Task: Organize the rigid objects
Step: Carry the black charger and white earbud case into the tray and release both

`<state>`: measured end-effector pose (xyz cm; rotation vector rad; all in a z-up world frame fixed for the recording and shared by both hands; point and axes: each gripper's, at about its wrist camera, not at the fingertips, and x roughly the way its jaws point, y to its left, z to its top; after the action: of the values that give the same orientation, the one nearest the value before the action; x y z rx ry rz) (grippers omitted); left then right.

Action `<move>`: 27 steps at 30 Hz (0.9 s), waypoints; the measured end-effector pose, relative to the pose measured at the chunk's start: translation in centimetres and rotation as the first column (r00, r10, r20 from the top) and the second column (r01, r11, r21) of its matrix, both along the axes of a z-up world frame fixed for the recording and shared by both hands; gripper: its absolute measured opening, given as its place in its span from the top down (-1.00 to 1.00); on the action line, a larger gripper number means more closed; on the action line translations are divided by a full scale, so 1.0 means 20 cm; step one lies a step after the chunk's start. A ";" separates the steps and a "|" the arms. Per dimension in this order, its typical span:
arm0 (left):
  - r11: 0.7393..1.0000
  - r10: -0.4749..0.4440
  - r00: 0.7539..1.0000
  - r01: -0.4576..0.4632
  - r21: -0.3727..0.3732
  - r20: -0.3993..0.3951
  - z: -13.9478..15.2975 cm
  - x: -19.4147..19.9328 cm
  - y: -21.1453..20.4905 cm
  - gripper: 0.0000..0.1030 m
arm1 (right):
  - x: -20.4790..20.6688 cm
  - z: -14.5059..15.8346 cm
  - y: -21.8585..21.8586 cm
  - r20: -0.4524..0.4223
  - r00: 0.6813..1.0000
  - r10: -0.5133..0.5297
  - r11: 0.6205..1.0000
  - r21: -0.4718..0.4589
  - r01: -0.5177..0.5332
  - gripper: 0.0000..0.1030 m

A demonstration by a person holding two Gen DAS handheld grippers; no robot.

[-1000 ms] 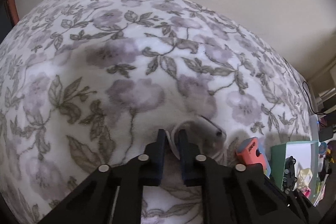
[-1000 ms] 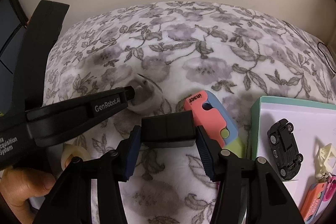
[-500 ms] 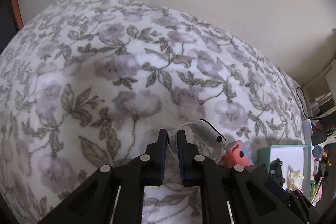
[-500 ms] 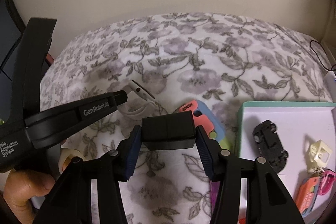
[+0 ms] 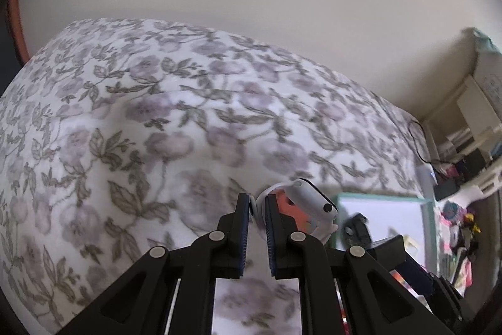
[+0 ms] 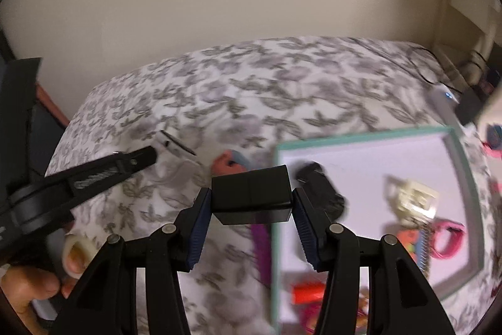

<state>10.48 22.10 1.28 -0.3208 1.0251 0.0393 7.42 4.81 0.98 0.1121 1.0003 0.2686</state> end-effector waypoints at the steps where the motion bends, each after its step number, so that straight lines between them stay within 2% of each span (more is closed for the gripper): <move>1: 1.000 -0.011 1.000 0.011 -0.001 0.002 0.01 -0.01 -0.03 0.78 | -0.01 0.00 -0.05 -0.006 1.000 -0.021 1.000 -0.001 0.021 -0.03; 11: 0.988 -0.151 0.988 0.151 0.020 -0.015 0.01 -0.10 -0.40 0.78 | -0.06 -0.04 -0.43 -0.032 0.976 -0.214 0.975 -0.073 0.212 -0.03; 18: 0.974 -0.225 0.974 0.225 0.009 -0.041 -0.05 -0.08 -0.62 0.78 | -0.02 -0.09 -0.60 -0.047 0.953 -0.299 0.947 -0.135 0.291 -0.03; 27: 0.956 -0.290 0.952 0.293 0.022 -0.095 -0.15 -0.08 -0.85 0.78 | 0.00 -0.14 -0.77 -0.091 0.928 -0.361 0.930 -0.111 0.351 -0.04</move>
<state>8.89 5.19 -1.81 -0.1326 1.1518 -0.1961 7.39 -10.65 -1.92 0.2229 1.0794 -0.1194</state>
